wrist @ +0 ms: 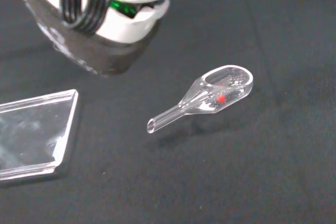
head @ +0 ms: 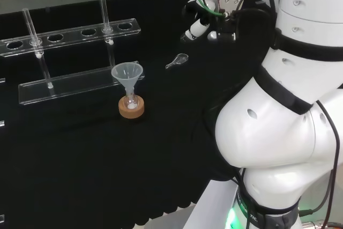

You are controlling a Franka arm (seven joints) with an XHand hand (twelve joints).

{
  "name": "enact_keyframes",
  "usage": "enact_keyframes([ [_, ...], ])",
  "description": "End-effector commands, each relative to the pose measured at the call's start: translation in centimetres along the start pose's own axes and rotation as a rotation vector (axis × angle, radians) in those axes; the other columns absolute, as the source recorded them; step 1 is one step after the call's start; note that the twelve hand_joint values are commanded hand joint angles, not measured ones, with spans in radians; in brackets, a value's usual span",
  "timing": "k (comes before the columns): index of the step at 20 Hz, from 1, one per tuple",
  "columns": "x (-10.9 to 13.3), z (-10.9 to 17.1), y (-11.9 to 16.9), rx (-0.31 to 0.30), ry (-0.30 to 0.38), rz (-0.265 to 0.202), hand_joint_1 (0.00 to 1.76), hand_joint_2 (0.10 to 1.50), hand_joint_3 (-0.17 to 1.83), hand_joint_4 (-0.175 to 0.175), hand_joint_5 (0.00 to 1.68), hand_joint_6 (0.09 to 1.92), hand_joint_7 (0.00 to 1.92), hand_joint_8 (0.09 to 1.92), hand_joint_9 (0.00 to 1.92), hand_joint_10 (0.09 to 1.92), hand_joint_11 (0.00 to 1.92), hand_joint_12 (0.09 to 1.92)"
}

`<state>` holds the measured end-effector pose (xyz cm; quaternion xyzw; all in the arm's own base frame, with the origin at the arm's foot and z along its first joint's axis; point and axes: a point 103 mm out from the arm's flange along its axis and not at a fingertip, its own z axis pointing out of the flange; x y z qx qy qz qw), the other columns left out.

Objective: Remove the funnel from the round-bottom flask.

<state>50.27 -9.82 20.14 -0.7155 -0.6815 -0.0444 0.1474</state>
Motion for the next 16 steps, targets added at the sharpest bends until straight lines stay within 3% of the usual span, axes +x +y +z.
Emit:
enact_keyframes([
  [1, 3.0, -0.6, -3.3, -0.006, -0.071, 0.008, 0.96, 0.56, 0.6, 0.011, 0.41, 0.5, 0.26, 0.67, 0.59, 0.57, 0.49, 1.23],
  [3, 4.0, -0.8, -4.3, -0.004, -0.084, 0.009, 0.95, 0.57, 0.6, 0.01, 0.41, 0.49, 0.26, 0.67, 0.59, 0.57, 0.49, 1.23],
  [8, 6.0, -1.5, -7.1, 0.052, -0.06, -0.044, 0.91, 0.57, 0.6, 0.012, 0.39, 0.44, 0.25, 0.66, 0.58, 0.58, 0.46, 1.26],
  [16, 9.8, -0.9, -10.4, 0.113, -0.078, -0.089, 0.82, 0.58, 0.57, -0.031, 0.33, 0.23, 0.22, 0.65, 0.53, 0.61, 0.44, 1.32],
])
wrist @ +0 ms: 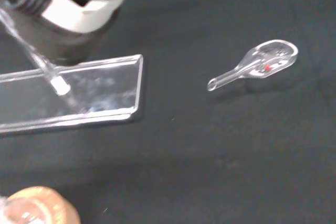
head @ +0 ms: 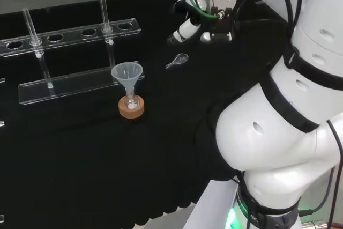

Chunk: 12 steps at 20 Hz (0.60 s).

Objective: Remove the funnel from the round-bottom flask.

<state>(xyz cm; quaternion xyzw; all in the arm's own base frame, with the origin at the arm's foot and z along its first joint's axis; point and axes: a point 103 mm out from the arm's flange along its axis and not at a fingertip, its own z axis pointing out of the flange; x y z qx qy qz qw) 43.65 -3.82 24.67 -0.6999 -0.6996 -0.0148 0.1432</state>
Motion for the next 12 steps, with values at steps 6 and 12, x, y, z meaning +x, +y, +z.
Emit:
enact_keyframes([
  [6, 5.9, 1.0, -3.9, 0.151, -0.04, -0.072, 0.78, 0.58, 0.55, -0.031, 0.3, 0.13, 0.17, 0.65, 0.49, 0.62, 0.44, 1.34],
  [12, 7.6, 0.3, -4.4, 0.213, -0.072, -0.112, 0.73, 0.58, 0.51, -0.029, 0.25, 0.09, 0.11, 0.65, 0.43, 0.66, 0.43, 1.36],
])
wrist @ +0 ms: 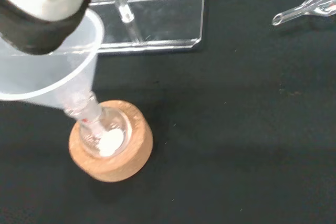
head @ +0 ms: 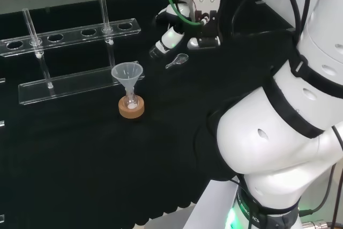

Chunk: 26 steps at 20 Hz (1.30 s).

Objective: Remove the funnel from the round-bottom flask.

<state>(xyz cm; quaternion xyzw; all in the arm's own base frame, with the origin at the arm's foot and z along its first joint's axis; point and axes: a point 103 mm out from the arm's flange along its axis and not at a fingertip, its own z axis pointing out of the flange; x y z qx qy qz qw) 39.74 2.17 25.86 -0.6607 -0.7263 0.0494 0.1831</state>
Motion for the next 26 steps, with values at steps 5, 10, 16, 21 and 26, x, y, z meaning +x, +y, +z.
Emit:
enact_keyframes([
  [5, 3.4, -0.5, -0.5, 0.087, -0.076, -0.026, 0.71, 0.59, 0.46, -0.022, 0.23, 0.09, 0.06, 0.65, 0.38, 0.68, 0.42, 1.38],
  [10, 6.0, 0.2, -0.1, 0.119, -0.166, 0.004, 0.69, 0.6, 0.43, -0.016, 0.23, 0.09, 0.03, 0.65, 0.35, 0.7, 0.4, 1.4],
  [16, 9.3, 1.0, 0.4, 0.14, -0.251, -0.016, 0.69, 0.6, 0.4, -0.01, 0.23, 0.09, 0.01, 0.65, 0.32, 0.72, 0.39, 1.41],
  [21, 10.4, 1.6, 1.1, 0.173, -0.297, -0.021, 0.69, 0.6, 0.39, -0.005, 0.23, 0.09, 0.0, 0.65, 0.31, 0.72, 0.39, 1.42],
  [26, 10.2, 1.8, 1.8, 0.2, -0.33, -0.015, 0.69, 0.61, 0.37, 0.002, 0.22, 0.09, 0.0, 0.57, 0.26, 0.75, 0.38, 1.42],
])
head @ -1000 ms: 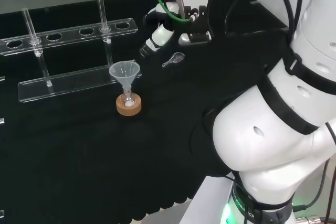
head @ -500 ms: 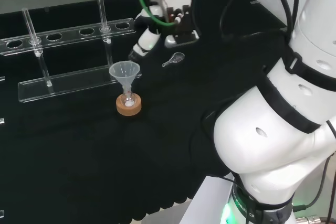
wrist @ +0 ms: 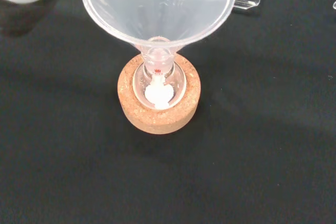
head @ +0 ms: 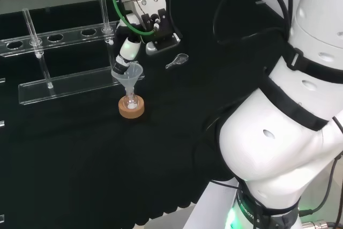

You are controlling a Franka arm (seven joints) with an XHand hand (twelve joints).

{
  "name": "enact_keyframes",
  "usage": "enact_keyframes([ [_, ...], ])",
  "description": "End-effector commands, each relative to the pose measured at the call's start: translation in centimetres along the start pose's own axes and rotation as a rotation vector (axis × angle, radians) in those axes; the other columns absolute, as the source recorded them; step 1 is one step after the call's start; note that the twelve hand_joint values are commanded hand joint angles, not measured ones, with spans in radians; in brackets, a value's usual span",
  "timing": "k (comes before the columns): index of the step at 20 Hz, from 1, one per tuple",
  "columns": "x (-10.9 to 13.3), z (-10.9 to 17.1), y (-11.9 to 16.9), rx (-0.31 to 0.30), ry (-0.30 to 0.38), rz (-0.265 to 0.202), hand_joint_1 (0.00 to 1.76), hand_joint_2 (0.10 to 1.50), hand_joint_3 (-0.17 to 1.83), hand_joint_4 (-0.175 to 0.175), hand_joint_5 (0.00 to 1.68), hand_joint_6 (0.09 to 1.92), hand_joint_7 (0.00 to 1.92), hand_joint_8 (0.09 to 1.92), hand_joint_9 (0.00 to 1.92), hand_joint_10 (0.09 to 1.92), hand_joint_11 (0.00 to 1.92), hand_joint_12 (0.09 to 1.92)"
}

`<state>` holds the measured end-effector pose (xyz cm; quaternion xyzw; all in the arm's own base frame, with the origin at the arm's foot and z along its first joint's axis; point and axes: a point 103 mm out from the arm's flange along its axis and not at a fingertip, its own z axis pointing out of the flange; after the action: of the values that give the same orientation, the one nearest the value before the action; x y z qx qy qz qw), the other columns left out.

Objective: Remove the funnel from the round-bottom flask.

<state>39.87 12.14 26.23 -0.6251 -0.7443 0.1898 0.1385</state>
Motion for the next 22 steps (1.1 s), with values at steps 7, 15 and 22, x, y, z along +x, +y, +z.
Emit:
enact_keyframes([
  [7, 0.1, 0.8, 1.5, 0.074, -0.062, 0.003, 0.68, 0.62, 0.34, 0.007, 0.22, 0.09, 0.0, 0.5, 0.2, 0.78, 0.36, 1.43],
  [15, 0.7, 1.4, 2.2, 0.075, -0.069, -0.01, 0.68, 0.62, 0.33, 0.01, 0.21, 0.09, 0.0, 0.49, 0.18, 0.79, 0.35, 1.44],
  [22, 1.4, 1.4, 2.5, 0.092, -0.077, -0.004, 0.68, 0.63, 0.33, 0.01, 0.21, 0.09, 0.0, 0.48, 0.19, 0.8, 0.35, 1.44],
])
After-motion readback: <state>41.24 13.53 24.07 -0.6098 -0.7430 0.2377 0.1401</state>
